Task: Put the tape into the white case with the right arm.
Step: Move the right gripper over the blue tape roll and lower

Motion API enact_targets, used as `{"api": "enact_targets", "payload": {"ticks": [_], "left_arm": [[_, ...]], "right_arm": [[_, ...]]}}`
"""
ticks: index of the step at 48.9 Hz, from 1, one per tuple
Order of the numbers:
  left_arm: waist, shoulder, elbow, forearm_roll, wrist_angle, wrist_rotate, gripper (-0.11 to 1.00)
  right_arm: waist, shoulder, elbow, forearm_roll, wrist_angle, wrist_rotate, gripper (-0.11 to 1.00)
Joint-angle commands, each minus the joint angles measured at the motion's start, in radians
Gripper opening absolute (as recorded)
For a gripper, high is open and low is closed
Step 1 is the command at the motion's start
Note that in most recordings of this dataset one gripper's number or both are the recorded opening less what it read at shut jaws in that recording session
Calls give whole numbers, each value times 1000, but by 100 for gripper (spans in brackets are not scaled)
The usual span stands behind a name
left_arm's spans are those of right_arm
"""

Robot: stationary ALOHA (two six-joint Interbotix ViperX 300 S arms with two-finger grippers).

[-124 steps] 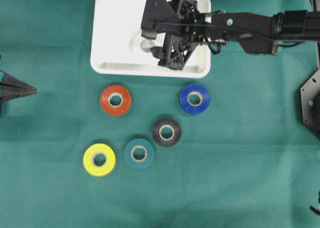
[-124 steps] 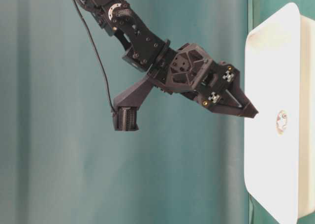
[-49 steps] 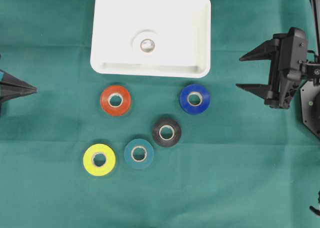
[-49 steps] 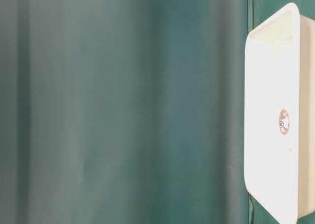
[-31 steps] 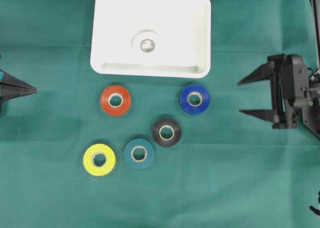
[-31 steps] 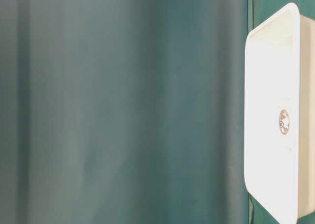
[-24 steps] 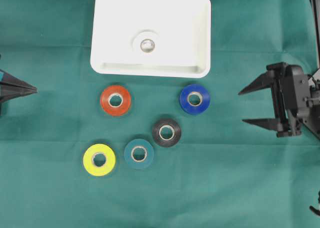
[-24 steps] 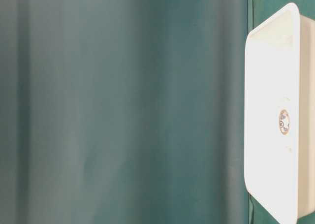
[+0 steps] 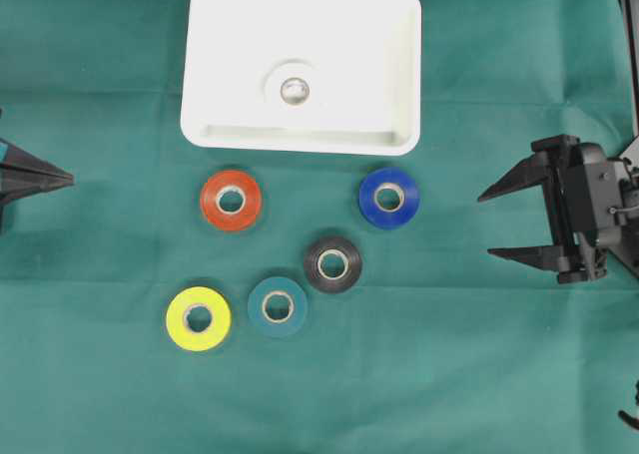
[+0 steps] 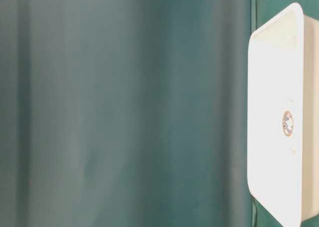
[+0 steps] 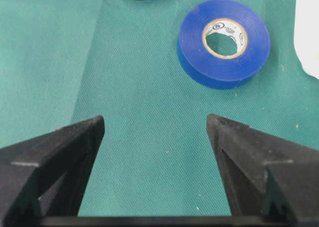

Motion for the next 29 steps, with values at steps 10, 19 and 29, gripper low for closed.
{"api": "enact_targets", "payload": {"ticks": [10, 19, 29], "left_arm": [[3, 6, -12, -2, -3, 0, 1], [3, 6, -12, -2, -3, 0, 1], [3, 6, -12, -2, -2, 0, 1]], "right_arm": [[2, 153, -114, -6, -63, -14, 49], [0, 284, -216, -8, -58, -18, 49], [-9, 402, -308, -8, -57, -18, 49]]}}
